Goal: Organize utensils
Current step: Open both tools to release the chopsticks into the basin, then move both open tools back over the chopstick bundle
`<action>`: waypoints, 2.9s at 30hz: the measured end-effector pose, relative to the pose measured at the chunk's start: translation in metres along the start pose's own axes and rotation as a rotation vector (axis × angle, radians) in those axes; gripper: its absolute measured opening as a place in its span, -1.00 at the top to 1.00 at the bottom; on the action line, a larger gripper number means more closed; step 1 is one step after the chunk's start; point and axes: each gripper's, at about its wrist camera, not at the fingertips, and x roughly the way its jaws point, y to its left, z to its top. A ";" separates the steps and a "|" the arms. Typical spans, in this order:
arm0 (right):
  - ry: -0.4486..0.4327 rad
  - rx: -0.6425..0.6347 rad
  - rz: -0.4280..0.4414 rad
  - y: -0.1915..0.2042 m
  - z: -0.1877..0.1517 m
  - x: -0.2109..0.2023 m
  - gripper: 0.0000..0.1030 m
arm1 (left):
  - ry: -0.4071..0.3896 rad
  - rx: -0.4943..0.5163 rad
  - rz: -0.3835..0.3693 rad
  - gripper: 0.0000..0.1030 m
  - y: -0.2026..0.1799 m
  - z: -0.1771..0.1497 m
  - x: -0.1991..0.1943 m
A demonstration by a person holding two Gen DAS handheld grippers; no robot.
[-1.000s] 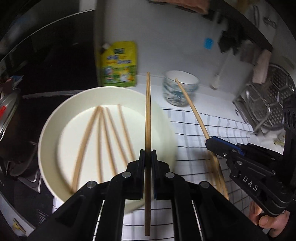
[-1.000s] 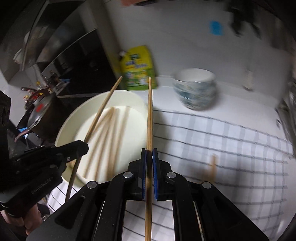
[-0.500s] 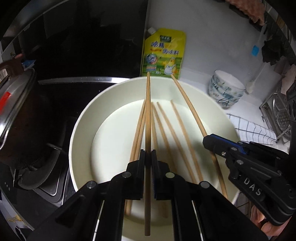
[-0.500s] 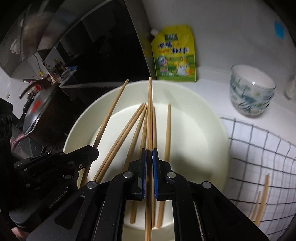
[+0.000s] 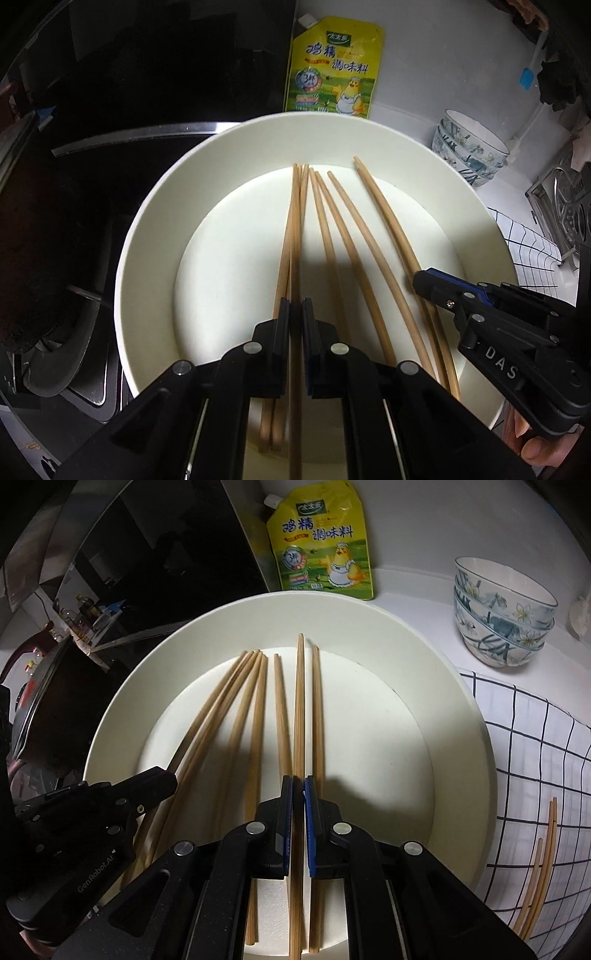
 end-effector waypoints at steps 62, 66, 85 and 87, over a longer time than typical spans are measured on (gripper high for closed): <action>-0.118 0.160 -0.204 -0.146 -0.117 -0.135 -0.38 | -0.152 0.065 0.011 -0.84 -0.123 -0.040 -0.085; -0.101 0.175 -0.241 -0.172 -0.136 -0.136 -0.38 | -0.148 0.094 -0.018 -0.84 -0.148 -0.048 -0.082; -0.012 0.114 -0.242 -0.209 -0.179 -0.105 -0.38 | -0.072 0.157 -0.051 -0.84 -0.210 -0.086 -0.056; -0.009 0.106 -0.245 -0.210 -0.180 -0.101 -0.38 | -0.060 0.161 -0.044 -0.84 -0.212 -0.089 -0.053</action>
